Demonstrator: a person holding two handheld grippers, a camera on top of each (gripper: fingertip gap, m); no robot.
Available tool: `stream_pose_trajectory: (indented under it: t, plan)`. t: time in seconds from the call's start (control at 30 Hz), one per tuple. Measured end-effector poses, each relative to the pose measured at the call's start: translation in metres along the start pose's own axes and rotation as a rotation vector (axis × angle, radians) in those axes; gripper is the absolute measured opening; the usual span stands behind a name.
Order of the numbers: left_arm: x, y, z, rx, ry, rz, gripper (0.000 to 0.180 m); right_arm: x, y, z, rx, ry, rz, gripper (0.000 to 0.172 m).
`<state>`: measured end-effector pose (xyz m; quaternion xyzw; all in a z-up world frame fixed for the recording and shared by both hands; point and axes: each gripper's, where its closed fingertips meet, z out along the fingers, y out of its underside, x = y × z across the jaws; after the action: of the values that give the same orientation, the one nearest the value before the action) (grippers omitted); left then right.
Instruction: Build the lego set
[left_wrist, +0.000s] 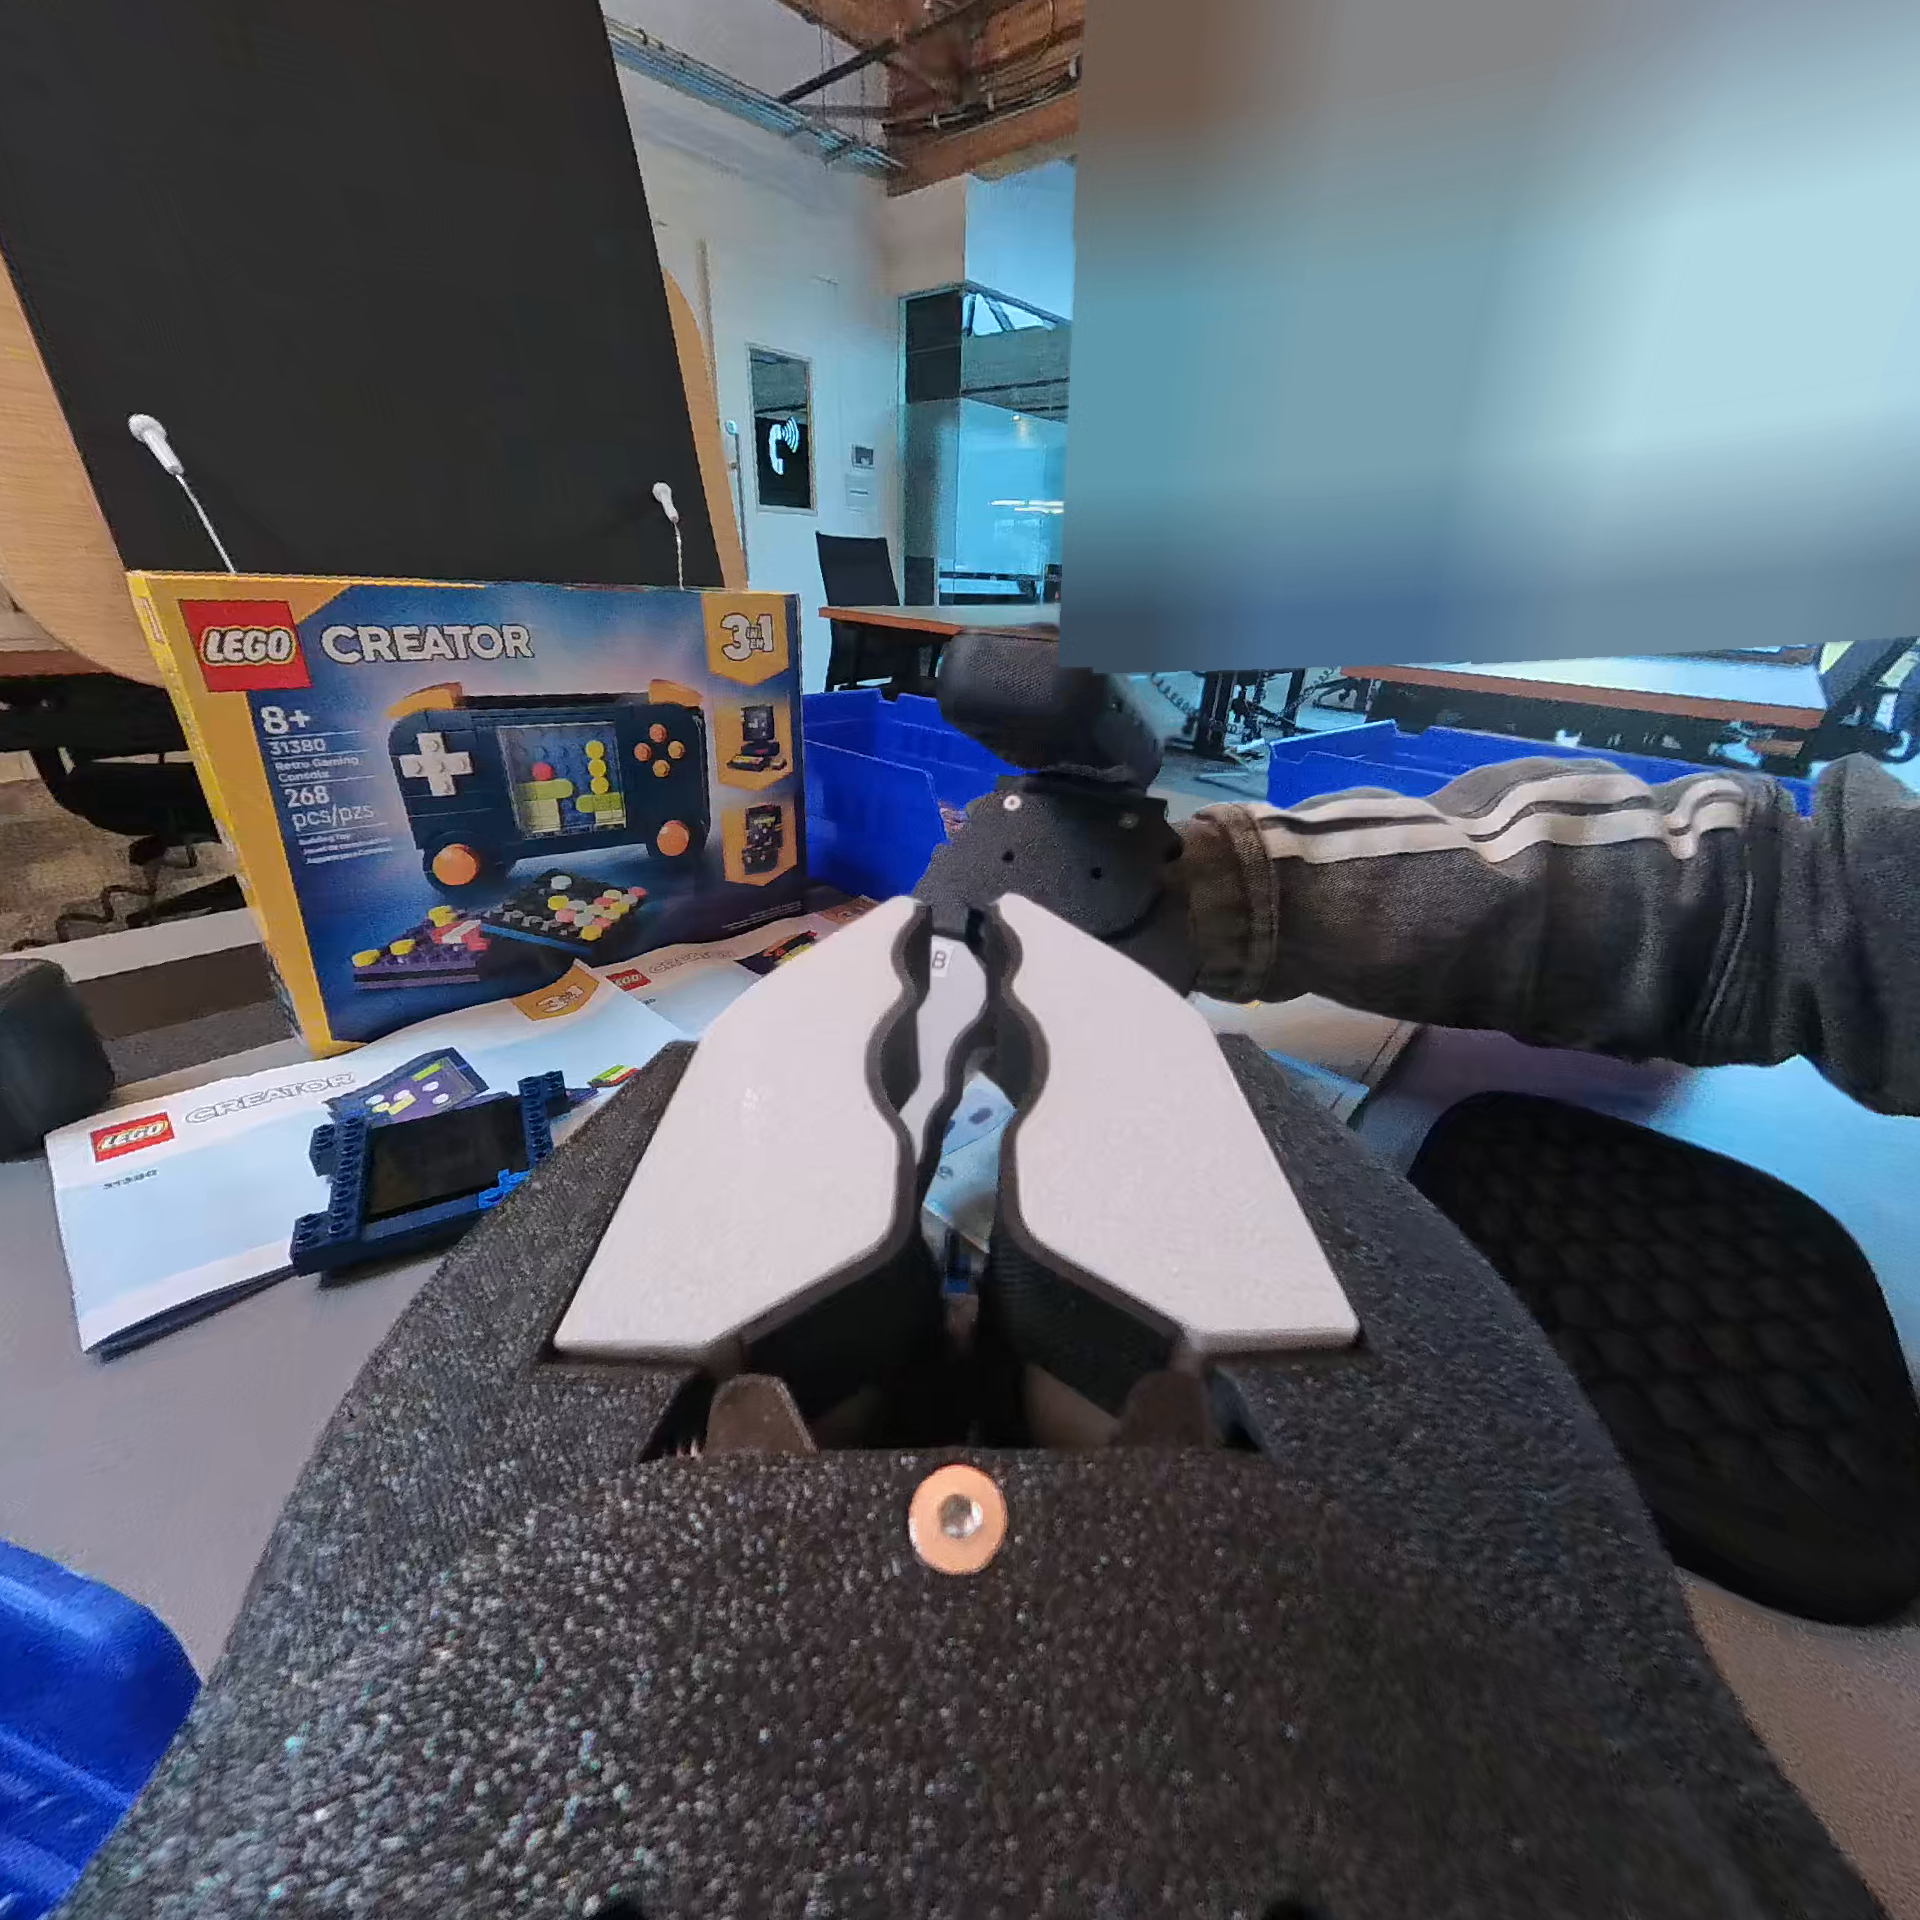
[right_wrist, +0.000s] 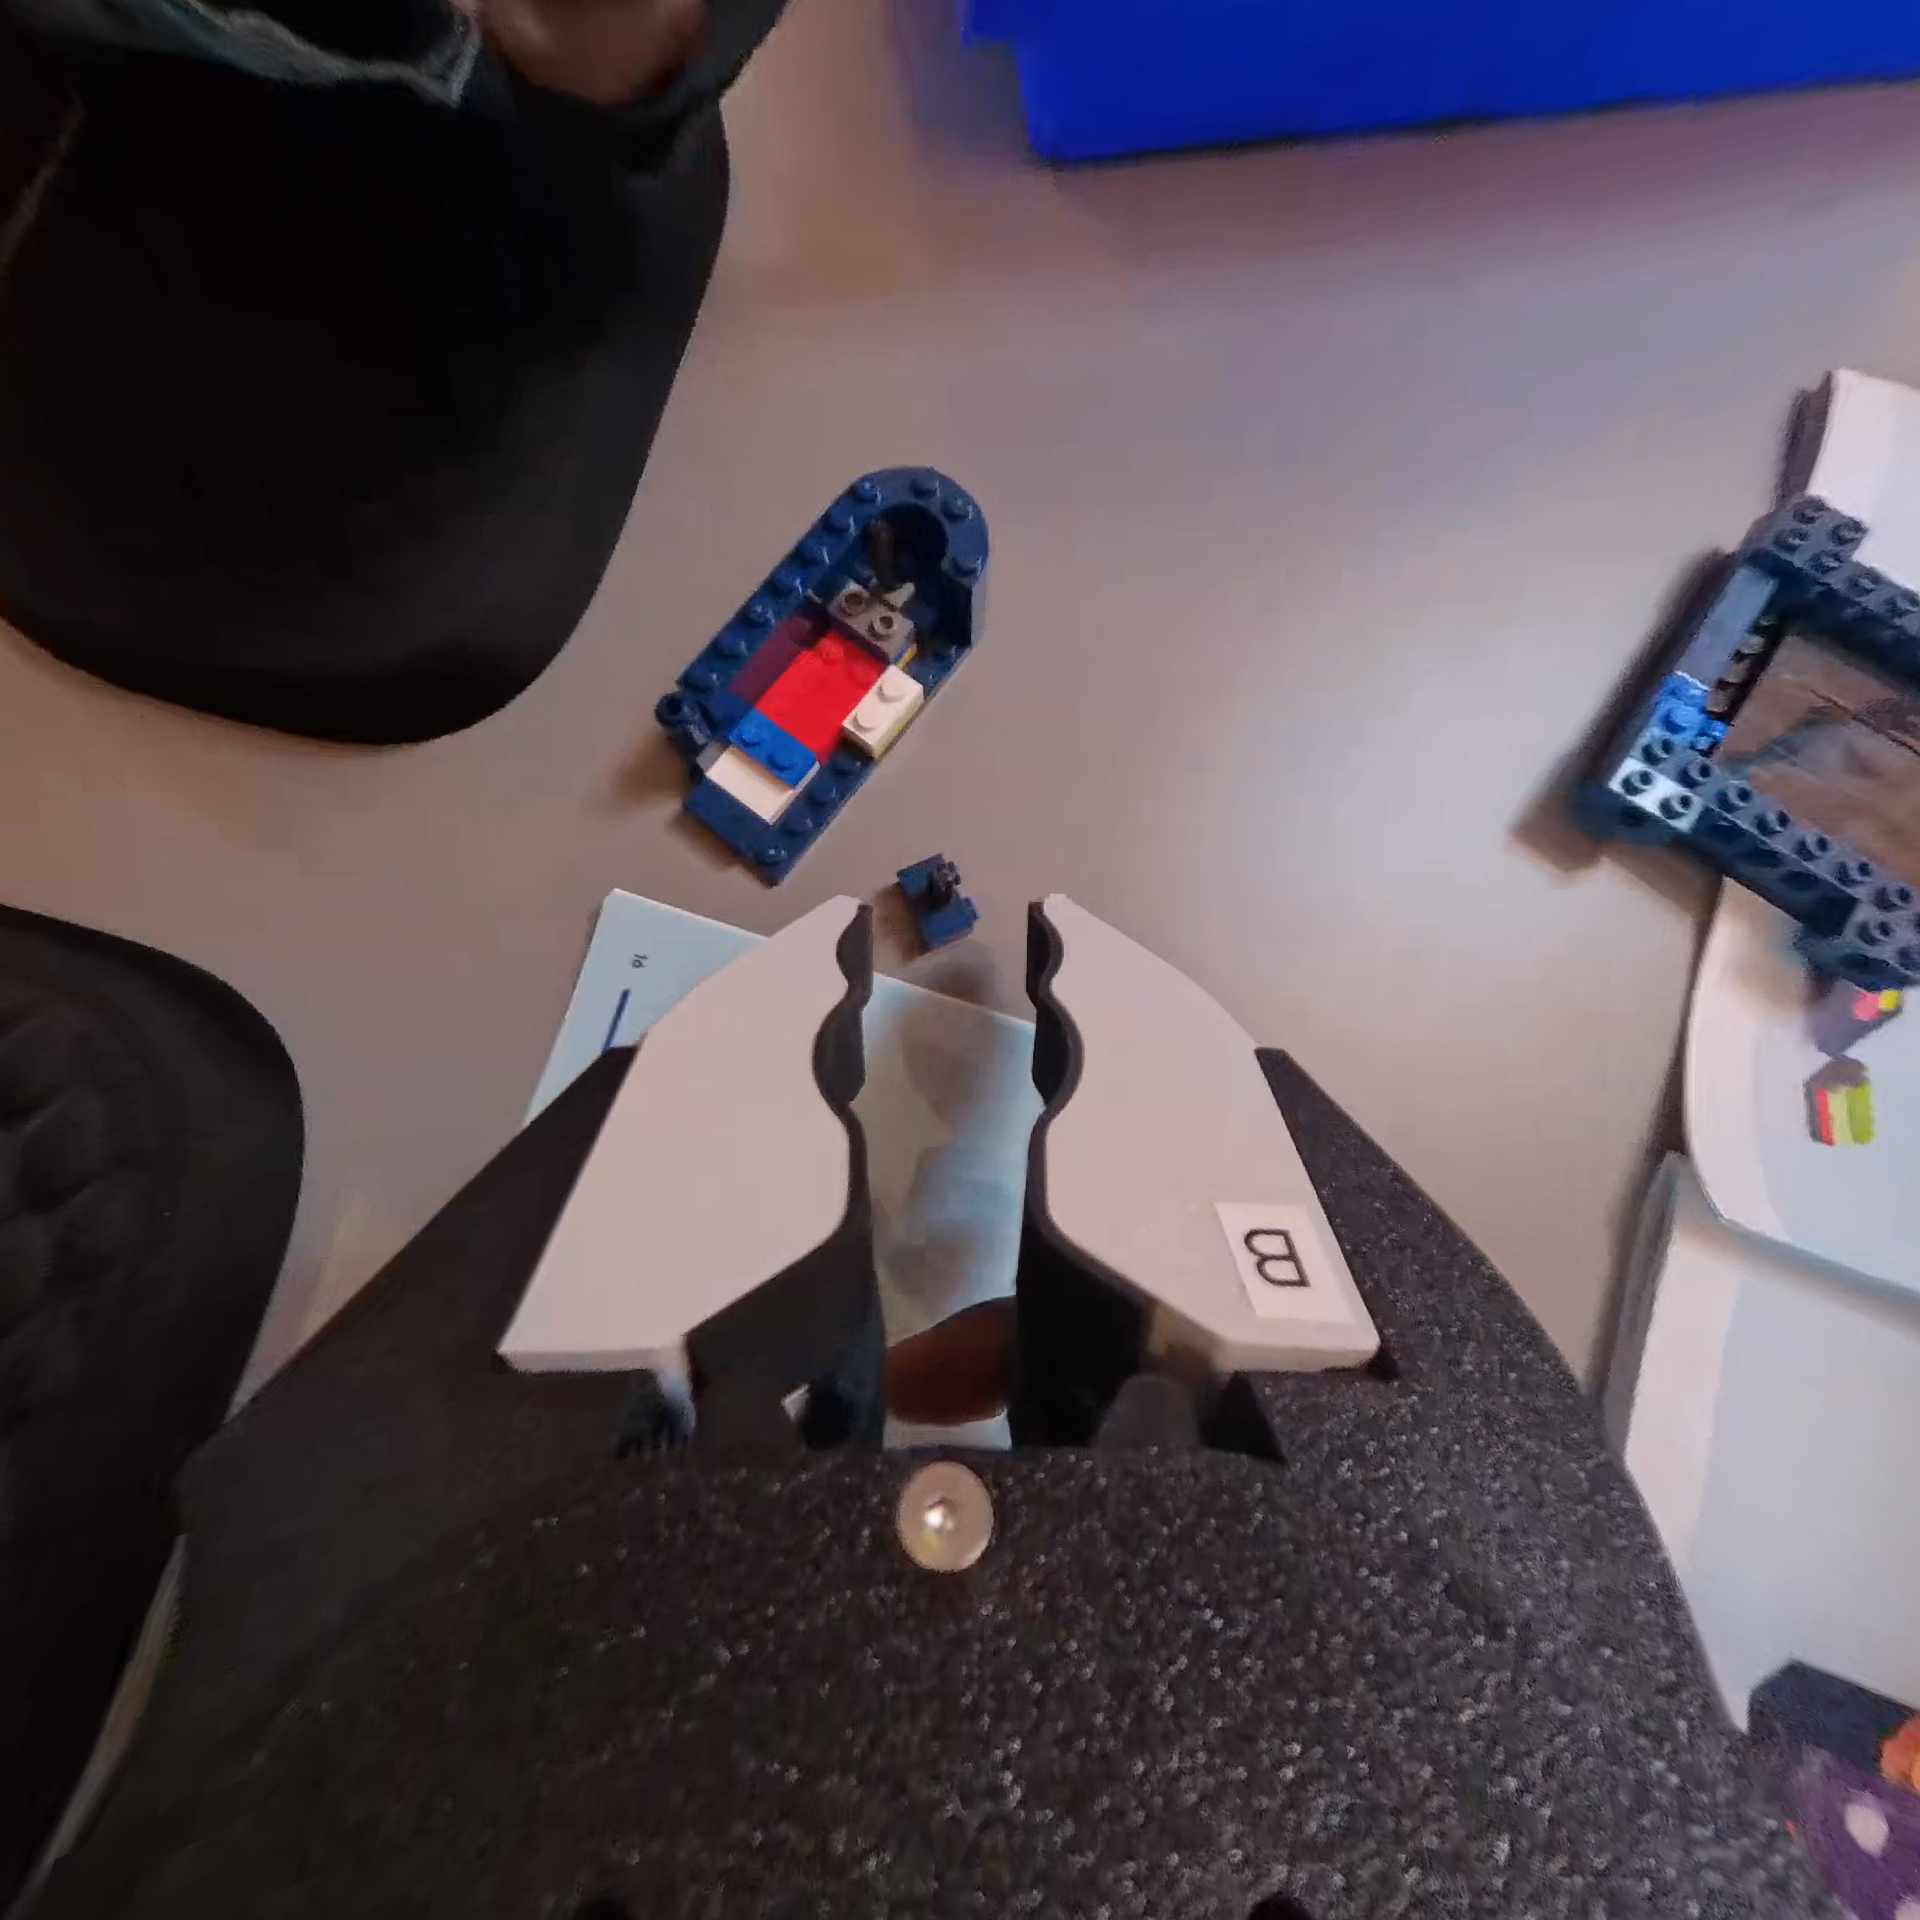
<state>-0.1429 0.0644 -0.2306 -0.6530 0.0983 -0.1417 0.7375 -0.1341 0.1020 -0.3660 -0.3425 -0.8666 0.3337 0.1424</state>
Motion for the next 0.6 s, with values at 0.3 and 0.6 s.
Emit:
stream_pose_trajectory:
  t: [0.3, 0.6]
  plan:
    - [0.008, 0.024, 0.005, -0.141, 0.071, -0.035, 0.036, 0.000, -0.017, -0.022, 0.174, 0.071, 0.049, 0.003]
    - [0.037, 0.043, 0.020, -0.236, 0.141, 0.111, 0.048, -0.035, -0.072, -0.089, 0.660, 0.135, 0.234, 0.003]
